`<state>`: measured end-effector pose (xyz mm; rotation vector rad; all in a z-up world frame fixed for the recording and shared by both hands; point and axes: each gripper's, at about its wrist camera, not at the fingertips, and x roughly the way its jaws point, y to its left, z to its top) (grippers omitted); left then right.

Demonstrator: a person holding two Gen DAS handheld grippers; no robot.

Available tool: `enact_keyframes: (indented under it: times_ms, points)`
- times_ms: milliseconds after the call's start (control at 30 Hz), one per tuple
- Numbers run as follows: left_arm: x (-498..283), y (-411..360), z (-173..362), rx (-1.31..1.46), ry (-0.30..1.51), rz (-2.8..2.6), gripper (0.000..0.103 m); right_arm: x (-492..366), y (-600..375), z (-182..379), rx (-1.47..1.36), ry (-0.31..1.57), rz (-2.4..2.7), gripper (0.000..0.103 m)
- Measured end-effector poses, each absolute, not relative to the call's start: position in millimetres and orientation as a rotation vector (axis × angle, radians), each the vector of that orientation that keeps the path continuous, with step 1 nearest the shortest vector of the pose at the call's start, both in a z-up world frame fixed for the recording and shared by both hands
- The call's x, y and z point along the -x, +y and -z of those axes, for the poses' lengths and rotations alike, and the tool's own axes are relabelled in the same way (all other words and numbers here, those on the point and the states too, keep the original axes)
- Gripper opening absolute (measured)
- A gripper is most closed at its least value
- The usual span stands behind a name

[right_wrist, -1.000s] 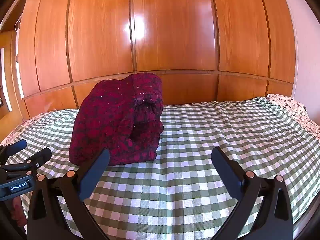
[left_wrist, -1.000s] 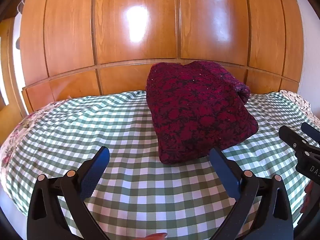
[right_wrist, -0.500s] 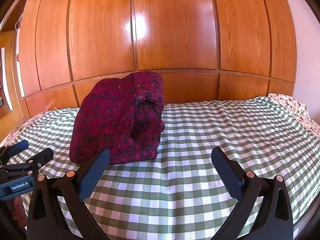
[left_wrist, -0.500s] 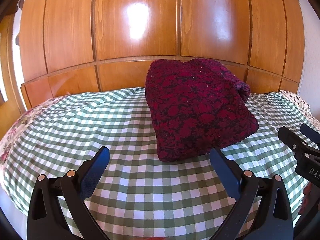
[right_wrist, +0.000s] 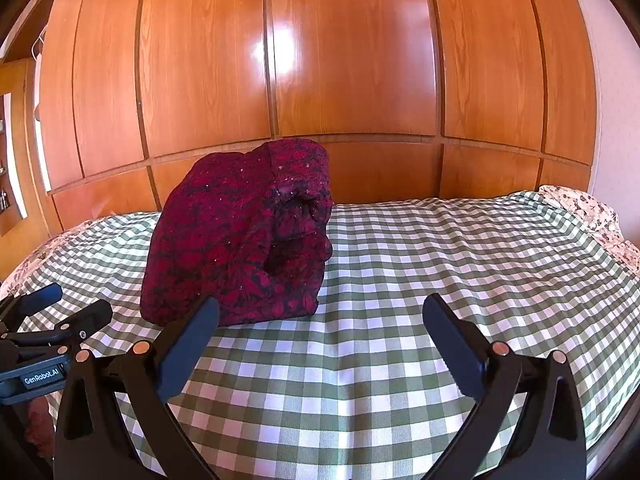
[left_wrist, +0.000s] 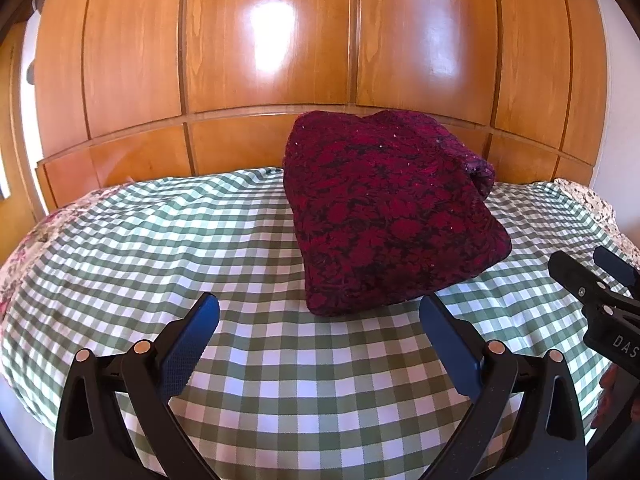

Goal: Fold small clothes

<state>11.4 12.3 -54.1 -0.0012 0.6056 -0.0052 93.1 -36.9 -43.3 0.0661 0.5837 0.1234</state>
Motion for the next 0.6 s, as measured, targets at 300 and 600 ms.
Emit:
enact_keyframes:
  times_ms: [300, 600]
  points:
    - [-15, 17, 58, 0.027, 0.639, 0.012, 0.099, -95, -38, 46, -0.073, 0.598, -0.122, 0.101]
    - [-40, 44, 74, 0.102, 0.742, -0.035, 0.099, -129, -58, 64, -0.096, 0.722, -0.034, 0.101]
